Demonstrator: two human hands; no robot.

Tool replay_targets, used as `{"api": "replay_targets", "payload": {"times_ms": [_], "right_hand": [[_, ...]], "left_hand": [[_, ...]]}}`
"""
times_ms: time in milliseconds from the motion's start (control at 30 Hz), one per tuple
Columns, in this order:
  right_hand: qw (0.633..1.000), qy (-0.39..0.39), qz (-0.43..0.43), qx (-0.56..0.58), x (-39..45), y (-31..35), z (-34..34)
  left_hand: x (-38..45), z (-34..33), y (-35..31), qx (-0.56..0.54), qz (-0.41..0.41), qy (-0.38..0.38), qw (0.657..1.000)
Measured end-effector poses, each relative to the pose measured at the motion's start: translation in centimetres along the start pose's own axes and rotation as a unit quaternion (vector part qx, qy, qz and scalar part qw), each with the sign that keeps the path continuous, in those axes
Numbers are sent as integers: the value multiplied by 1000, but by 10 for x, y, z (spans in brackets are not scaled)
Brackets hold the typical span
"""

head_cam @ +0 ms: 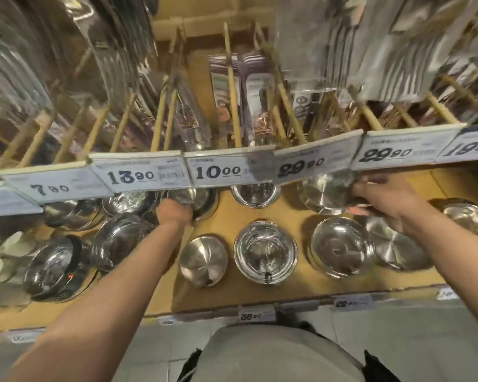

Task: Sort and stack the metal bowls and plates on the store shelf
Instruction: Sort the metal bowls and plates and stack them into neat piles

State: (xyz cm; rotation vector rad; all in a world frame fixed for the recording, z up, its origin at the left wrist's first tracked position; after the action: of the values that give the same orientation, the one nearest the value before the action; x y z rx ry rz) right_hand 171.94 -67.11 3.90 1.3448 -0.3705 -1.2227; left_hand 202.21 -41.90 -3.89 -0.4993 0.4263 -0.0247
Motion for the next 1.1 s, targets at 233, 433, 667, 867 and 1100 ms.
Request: {"api": "replay_targets", "payload": {"times_ms": [233, 433, 667, 867, 1100], "right_hand": [[998, 13, -23, 58, -41, -3, -28], [998, 32, -23, 43, -62, -1, -42], [997, 77, -1, 9, -68, 8, -71], [991, 133, -15, -22, -74, 2, -103], [979, 194, -10, -69, -88, -12, -133]], "left_hand": [[11, 8, -3, 69, 3, 3, 998], [5, 25, -12, 16, 4, 22, 1000], [-2, 37, -6, -83, 2, 27, 996], [-38, 61, 2, -275, 4, 73, 959], [-107, 110, 33, -391, 32, 121, 912]]}}
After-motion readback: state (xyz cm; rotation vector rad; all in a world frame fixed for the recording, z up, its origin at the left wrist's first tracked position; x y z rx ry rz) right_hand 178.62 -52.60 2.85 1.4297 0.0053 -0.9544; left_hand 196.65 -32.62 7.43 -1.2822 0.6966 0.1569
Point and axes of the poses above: each hand's wrist, its own x-axis towards the middle knuckle, its own z-axis out of the back of the hand, y = z × x, the point moved 1 cm from there along x, towards the middle knuckle
